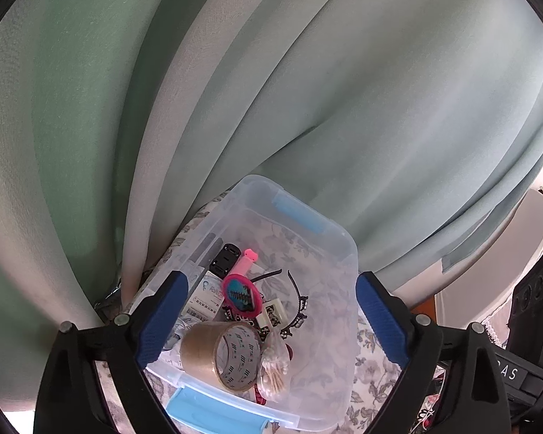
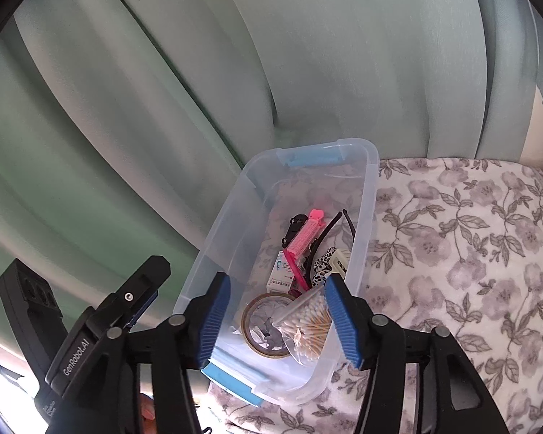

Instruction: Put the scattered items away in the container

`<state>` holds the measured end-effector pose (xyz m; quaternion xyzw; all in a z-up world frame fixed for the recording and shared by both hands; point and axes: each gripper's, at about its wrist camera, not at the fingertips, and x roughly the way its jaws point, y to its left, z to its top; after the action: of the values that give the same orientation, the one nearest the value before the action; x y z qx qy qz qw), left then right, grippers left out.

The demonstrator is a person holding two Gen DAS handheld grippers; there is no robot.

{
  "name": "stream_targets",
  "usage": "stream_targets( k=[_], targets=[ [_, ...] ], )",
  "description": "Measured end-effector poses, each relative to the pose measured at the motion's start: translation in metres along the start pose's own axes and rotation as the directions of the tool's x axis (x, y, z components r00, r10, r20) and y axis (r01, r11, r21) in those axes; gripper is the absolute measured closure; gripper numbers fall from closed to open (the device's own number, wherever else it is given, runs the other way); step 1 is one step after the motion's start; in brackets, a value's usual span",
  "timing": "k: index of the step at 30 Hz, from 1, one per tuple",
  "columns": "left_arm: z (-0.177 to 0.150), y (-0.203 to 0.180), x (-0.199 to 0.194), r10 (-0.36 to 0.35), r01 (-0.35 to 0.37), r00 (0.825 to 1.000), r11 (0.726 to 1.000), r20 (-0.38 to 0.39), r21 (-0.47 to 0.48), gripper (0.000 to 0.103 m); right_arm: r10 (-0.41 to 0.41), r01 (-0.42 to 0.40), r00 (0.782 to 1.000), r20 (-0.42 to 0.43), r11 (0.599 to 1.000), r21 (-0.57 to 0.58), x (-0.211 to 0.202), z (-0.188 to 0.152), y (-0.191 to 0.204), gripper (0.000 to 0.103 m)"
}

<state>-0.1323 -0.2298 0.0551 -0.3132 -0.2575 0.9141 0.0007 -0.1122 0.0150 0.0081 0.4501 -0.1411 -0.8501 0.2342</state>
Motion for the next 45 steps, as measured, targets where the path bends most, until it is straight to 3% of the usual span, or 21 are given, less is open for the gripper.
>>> stream_targets(
  k=[7, 14, 17, 23, 31, 38, 45],
  targets=[
    [-0.003, -0.009, -0.002, 0.001, -0.001, 1.0, 1.0, 0.018, 0.021, 0.002, -0.021, 0.021, 1.0, 0.021, 1.0, -0.008, -0.012, -0.003, 0.001, 0.027],
    [-0.008, -0.024, -0.013, -0.004, 0.003, 1.0, 0.999, 0.03, 0.049, 0.002, -0.046, 0.045, 0.998, 0.048, 0.999, 0.014, -0.028, -0.008, -0.007, 0.001],
    [-0.01, -0.031, -0.016, 0.018, -0.02, 0.999, 0.997, 0.033, 0.073, 0.0, -0.055, 0.054, 0.997, 0.058, 0.998, 0.013, -0.036, -0.01, -0.008, 0.0],
    [-0.015, -0.047, -0.025, 0.128, -0.133, 0.991, 0.982, 0.046, 0.137, 0.0, -0.112, 0.112, 0.989, 0.093, 0.994, 0.007, -0.054, -0.018, -0.015, 0.0],
    [-0.027, -0.074, -0.032, 0.192, -0.194, 0.981, 0.956, 0.031, 0.221, 0.0, -0.182, 0.178, 0.978, 0.107, 0.983, 0.048, -0.079, -0.029, -0.03, 0.0],
    [-0.038, -0.092, -0.037, 0.187, -0.177, 0.982, 0.948, -0.012, 0.263, 0.0, -0.221, 0.213, 0.968, 0.117, 0.974, 0.078, -0.102, -0.039, -0.045, 0.0],
    [-0.045, -0.114, -0.045, 0.219, -0.197, 0.976, 0.914, -0.021, 0.354, 0.0, -0.253, 0.245, 0.961, 0.112, 0.966, 0.085, -0.118, -0.047, -0.049, 0.0]
  ],
)
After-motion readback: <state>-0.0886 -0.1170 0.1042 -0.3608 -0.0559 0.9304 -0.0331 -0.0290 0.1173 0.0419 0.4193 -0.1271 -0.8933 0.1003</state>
